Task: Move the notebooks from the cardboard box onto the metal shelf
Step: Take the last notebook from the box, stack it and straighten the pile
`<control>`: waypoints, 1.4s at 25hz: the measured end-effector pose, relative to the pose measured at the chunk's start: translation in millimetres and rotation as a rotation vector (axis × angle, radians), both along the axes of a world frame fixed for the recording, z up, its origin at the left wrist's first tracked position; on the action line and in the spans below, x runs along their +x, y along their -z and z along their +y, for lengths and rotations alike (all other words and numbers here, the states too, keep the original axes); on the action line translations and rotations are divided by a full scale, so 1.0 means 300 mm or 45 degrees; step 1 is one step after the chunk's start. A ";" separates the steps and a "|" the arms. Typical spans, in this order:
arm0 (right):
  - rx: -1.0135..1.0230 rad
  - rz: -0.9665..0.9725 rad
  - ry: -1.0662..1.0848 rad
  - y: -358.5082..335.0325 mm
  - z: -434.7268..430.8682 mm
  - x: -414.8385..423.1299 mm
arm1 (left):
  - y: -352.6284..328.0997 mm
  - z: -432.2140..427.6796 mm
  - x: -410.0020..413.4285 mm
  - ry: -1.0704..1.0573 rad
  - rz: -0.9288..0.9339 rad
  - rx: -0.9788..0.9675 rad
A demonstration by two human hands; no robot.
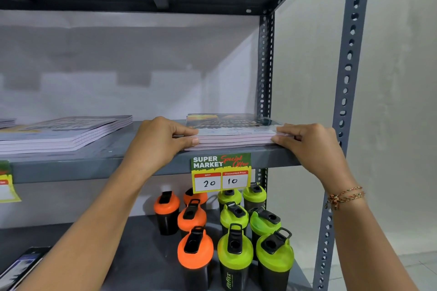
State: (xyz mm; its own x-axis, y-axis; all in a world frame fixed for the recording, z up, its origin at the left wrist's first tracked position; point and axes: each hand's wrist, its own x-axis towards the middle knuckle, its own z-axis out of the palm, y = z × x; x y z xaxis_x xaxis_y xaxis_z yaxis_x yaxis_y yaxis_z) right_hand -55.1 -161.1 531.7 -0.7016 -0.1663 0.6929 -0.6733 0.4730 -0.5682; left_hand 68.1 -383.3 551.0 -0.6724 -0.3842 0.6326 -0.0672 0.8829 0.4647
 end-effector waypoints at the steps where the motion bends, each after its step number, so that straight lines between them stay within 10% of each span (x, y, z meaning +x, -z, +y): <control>1: 0.007 -0.010 -0.002 -0.003 0.000 -0.005 | -0.001 0.002 -0.003 -0.003 0.001 0.000; 35: 0.125 -0.068 -0.034 -0.027 0.007 -0.032 | 0.018 -0.024 -0.001 0.054 -0.046 -0.006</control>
